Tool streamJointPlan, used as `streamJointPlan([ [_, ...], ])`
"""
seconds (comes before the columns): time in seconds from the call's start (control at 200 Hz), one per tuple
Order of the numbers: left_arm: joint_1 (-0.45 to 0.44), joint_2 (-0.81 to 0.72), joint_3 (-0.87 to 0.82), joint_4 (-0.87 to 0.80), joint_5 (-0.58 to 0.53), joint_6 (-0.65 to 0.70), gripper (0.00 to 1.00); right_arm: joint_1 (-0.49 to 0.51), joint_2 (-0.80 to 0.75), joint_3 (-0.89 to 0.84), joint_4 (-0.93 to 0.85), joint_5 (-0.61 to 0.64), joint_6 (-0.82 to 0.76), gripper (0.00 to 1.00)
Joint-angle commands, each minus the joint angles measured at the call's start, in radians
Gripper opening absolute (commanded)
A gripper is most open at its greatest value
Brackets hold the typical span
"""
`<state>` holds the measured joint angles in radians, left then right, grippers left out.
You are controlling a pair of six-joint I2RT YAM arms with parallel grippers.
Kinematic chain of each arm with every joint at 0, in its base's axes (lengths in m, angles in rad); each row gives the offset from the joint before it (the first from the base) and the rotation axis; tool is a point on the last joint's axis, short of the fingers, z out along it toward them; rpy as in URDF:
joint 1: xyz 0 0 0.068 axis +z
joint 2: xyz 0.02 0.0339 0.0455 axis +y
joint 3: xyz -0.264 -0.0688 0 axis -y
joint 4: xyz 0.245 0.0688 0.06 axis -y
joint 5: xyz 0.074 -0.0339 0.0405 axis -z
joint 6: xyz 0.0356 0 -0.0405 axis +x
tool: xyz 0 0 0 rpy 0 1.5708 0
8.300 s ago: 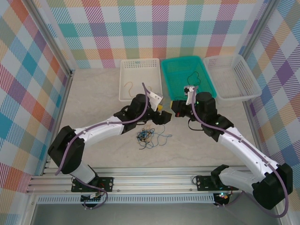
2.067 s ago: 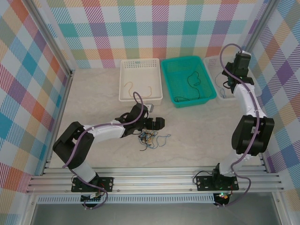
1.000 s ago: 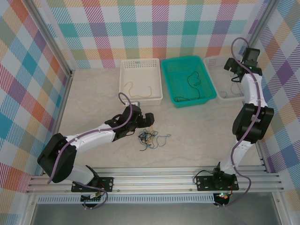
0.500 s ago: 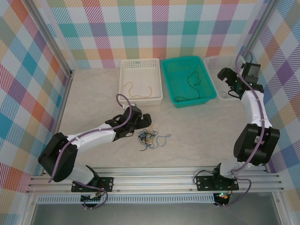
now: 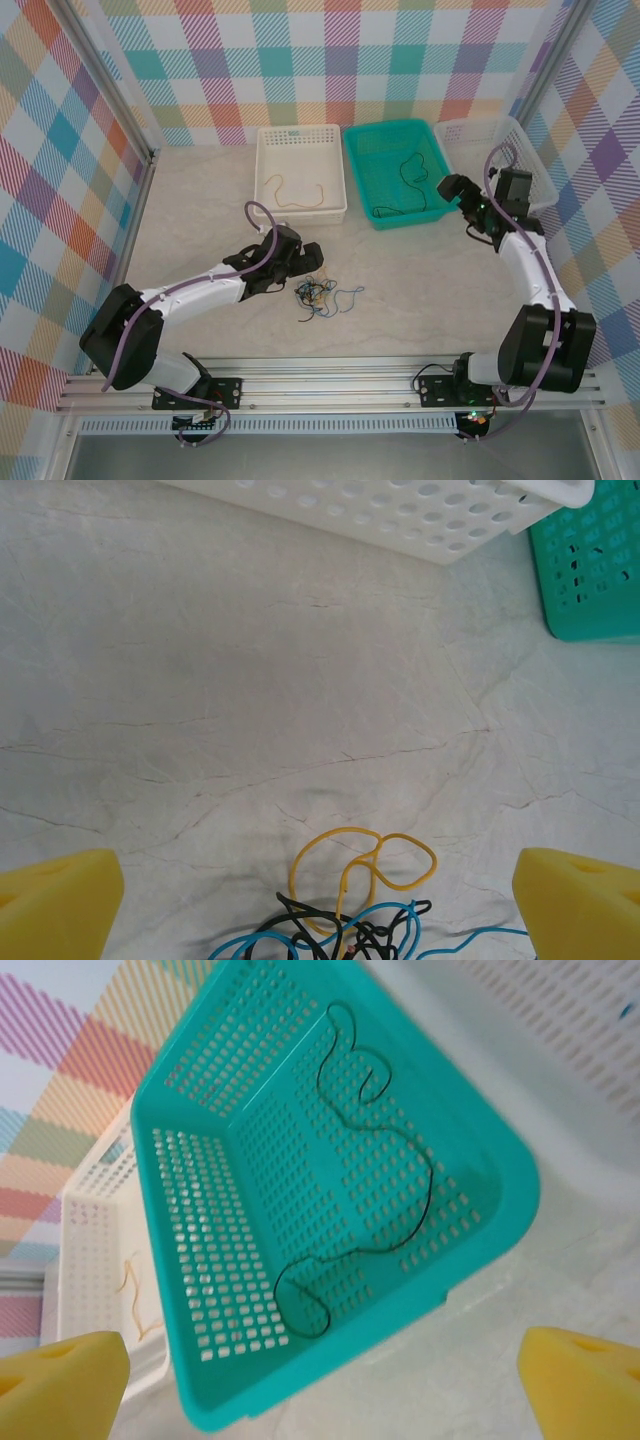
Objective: Untangle the cables
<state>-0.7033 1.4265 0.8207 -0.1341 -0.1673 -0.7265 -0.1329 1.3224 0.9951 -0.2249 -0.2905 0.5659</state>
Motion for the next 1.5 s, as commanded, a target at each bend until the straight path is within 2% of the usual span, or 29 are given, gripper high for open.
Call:
streamJointPlan([
  [0.0, 0.007, -0.031, -0.002, -0.032, 0.015, -0.023, 1.0, 0.06, -0.094, -0.071, 0.106, -0.036, 0.018, 1.0],
  [0.215, 0.007, -0.006, 0.021, -0.057, 0.045, -0.022, 1.0, 0.276, -0.186, -0.159, 0.136, 0.021, -0.009, 1.0],
  [0.33, 0.008, 0.006, 0.032, -0.073, 0.065, -0.021, 1.0, 0.379, -0.232, -0.179, 0.125, 0.121, -0.046, 1.0],
  [0.655, 0.005, 0.016, 0.05, -0.136, 0.103, -0.065, 1.0, 0.519, -0.256, -0.235, 0.184, 0.151, -0.011, 0.99],
  [0.73, 0.005, 0.025, 0.067, -0.218, 0.126, -0.075, 1.0, 0.555, -0.251, -0.268, 0.229, 0.157, 0.017, 0.99],
  [0.845, -0.004, 0.041, 0.096, -0.304, 0.162, -0.074, 1.0, 0.578, -0.236, -0.3, 0.257, 0.169, 0.049, 1.0],
  [1.01, -0.052, 0.057, 0.103, -0.322, 0.168, -0.053, 0.99, 0.58, -0.238, -0.318, 0.246, 0.241, 0.049, 1.0],
  [1.175, -0.067, 0.058, 0.07, -0.278, 0.2, -0.055, 0.86, 0.579, -0.248, -0.299, 0.218, 0.242, -0.01, 1.0],
  [1.36, -0.15, 0.065, 0.122, -0.362, 0.07, -0.048, 0.87, 0.579, -0.255, -0.316, 0.224, 0.266, 0.002, 1.0],
  [1.495, -0.195, 0.113, 0.175, -0.427, -0.013, -0.099, 0.87, 0.579, -0.238, -0.308, 0.218, 0.246, 0.005, 1.0],
])
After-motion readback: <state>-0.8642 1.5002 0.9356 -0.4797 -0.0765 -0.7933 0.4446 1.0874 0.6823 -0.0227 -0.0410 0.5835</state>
